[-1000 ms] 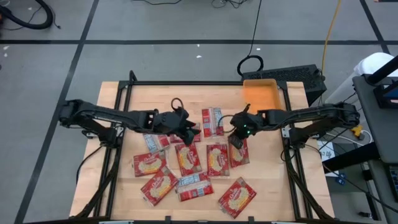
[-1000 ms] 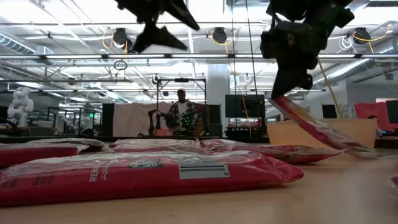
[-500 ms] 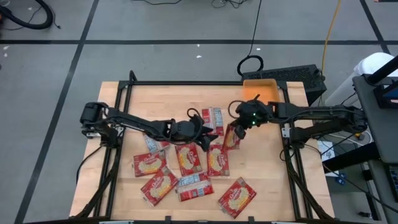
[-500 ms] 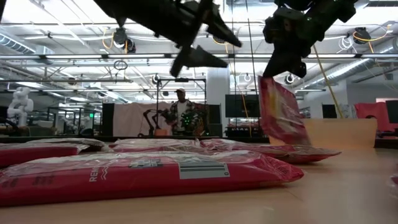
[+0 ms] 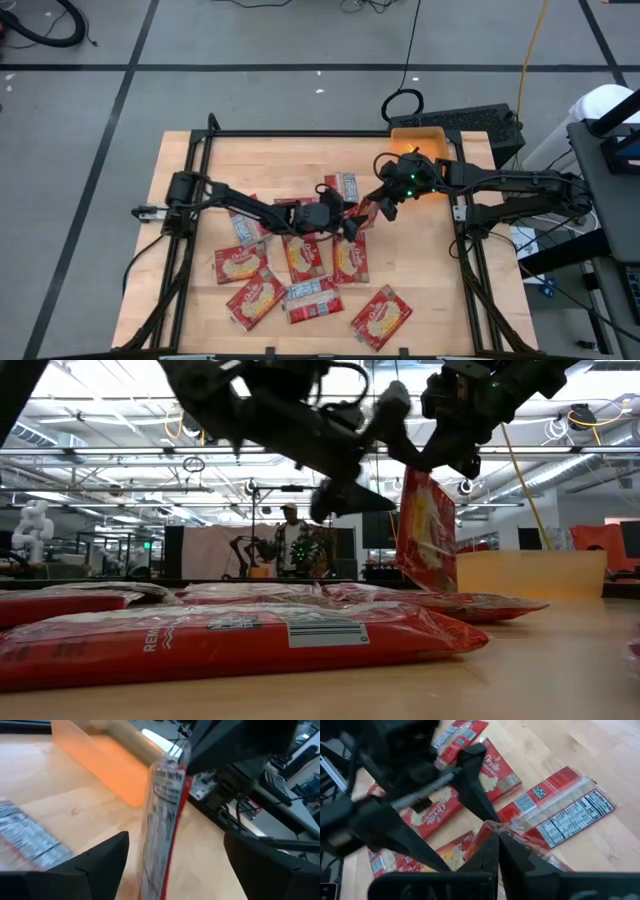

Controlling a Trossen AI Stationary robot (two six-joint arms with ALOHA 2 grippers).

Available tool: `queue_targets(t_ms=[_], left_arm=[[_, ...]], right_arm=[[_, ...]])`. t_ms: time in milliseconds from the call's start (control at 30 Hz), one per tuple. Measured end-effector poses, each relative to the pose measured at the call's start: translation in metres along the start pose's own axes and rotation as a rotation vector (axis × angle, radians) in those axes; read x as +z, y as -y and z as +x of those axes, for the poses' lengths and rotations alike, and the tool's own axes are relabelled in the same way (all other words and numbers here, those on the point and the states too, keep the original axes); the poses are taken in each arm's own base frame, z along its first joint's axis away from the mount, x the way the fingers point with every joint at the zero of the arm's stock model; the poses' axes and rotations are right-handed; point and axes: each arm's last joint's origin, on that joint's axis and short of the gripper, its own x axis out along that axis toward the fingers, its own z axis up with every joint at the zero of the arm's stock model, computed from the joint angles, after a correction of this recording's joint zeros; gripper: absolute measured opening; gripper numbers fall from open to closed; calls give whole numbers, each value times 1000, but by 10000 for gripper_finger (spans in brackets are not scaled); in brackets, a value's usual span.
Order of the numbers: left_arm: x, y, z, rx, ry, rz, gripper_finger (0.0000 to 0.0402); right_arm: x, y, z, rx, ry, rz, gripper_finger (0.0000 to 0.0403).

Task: Sort popcorn bags into baskets
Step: Put the red popcorn bag into the orange bin

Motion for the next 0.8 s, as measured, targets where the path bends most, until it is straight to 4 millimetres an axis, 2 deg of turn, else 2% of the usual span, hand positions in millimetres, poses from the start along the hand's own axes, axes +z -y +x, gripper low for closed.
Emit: queue_targets(t_ms=[133,267,400,567,633,800], left_arm=[[3,0,21,16,19,2,297],[8,-4,31,45,21,3,245],[16,-10,32,55,-4,40,158],[31,-12,29,-76,-94,98,29],[40,-12,26,-111,-116,92,20],[73,-8,6,-157,-143,141,37]], right_arm=[[0,-1,0,21,-6,-5,0],[0,-1,0,23,-4,-5,0],[0,-1,0,20,-1,16,0],[4,-2,-1,37,32,98,0],[5,-3,-4,47,49,137,4],[9,-9,-23,32,166,250,36]])
